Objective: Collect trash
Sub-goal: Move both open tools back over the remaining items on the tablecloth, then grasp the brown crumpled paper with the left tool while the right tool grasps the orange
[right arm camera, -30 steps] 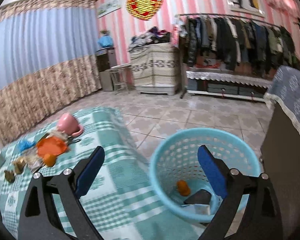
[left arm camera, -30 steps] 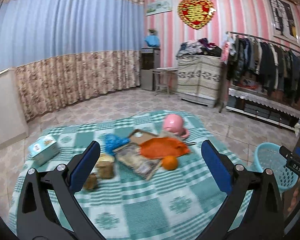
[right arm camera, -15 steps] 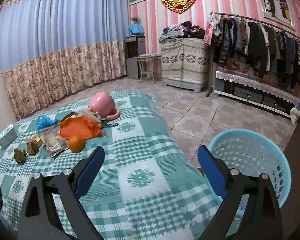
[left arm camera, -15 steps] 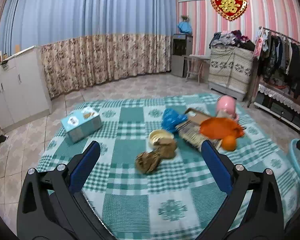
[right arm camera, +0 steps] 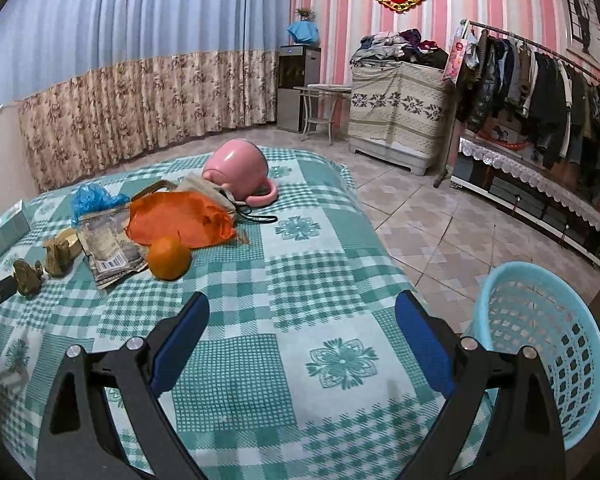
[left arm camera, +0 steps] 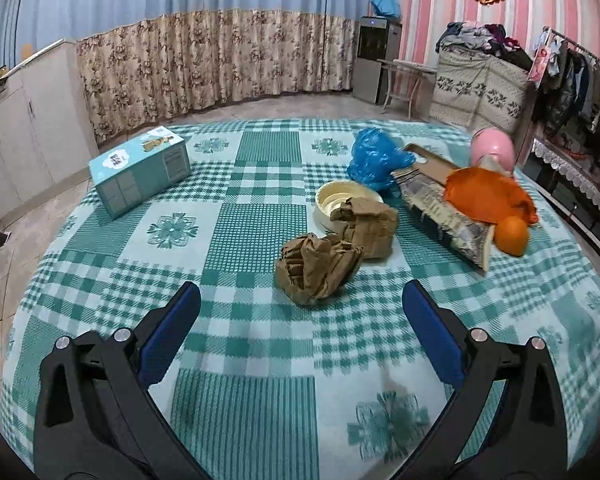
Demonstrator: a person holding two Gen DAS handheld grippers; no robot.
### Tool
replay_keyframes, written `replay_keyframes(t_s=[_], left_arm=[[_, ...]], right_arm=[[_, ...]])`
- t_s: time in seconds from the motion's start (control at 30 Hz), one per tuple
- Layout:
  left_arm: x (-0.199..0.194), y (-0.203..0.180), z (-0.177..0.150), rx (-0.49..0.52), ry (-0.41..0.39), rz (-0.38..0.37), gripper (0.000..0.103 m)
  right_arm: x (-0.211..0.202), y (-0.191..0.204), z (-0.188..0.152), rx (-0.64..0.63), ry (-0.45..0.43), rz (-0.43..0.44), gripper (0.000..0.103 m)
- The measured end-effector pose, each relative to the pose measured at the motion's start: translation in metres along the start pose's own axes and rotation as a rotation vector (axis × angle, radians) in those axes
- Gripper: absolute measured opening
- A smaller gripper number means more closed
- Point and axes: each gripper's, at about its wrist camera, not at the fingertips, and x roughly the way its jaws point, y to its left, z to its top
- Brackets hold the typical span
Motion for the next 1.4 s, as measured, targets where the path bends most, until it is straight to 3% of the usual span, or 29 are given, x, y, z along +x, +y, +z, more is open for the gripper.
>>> replay_keyframes(t_s=[0.07, 0.2, 0.27, 0.3, 0.33, 0.5, 0.7, 0.93, 1.1, 1.23, 1.4], left_arm=[[0.011, -0.002, 0.003, 0.002, 0.019, 0.009, 0.094], [0.028, -0.009, 0.011, 0.022, 0.069, 0.021, 0.076], [0.035, -0.011, 0.014, 0.03, 0.091, 0.019, 0.065], [0.038, -0.012, 0.014, 0.035, 0.101, 0.019, 0.053], [0.04, -0.012, 0.014, 0.035, 0.114, 0.014, 0.048], [0.026, -0.009, 0.014, 0.024, 0.078, -0.009, 0.045], [-0.006, 0.001, 0.033, 0.002, -0.046, -0.027, 0.045], [0.001, 0.009, 0.059, 0.01, -0.092, -0.008, 0.045], [0.009, 0.016, 0.061, 0.01, -0.094, -0.001, 0.045], [0.018, 0.018, 0.058, 0.007, -0.071, 0.01, 0.045], [0.017, 0.016, 0.058, 0.015, -0.073, 0.014, 0.045]], right_arm=[[0.004, 0.001, -0.001, 0.009, 0.007, 0.004, 0.092], [0.018, 0.004, -0.002, 0.028, 0.051, 0.027, 0.092], [0.025, 0.009, -0.002, 0.038, 0.069, 0.046, 0.092], [0.027, 0.012, -0.001, 0.037, 0.077, 0.056, 0.092], [0.028, 0.015, -0.001, 0.033, 0.079, 0.06, 0.092], [0.03, 0.034, 0.002, -0.012, 0.073, 0.084, 0.092], [0.041, 0.051, 0.008, -0.018, 0.087, 0.122, 0.092], [0.06, 0.083, 0.02, -0.083, 0.091, 0.15, 0.09], [0.079, 0.106, 0.025, -0.134, 0.121, 0.177, 0.07], [0.093, 0.112, 0.024, -0.152, 0.168, 0.204, 0.045], [0.086, 0.104, 0.026, -0.107, 0.14, 0.241, 0.038]])
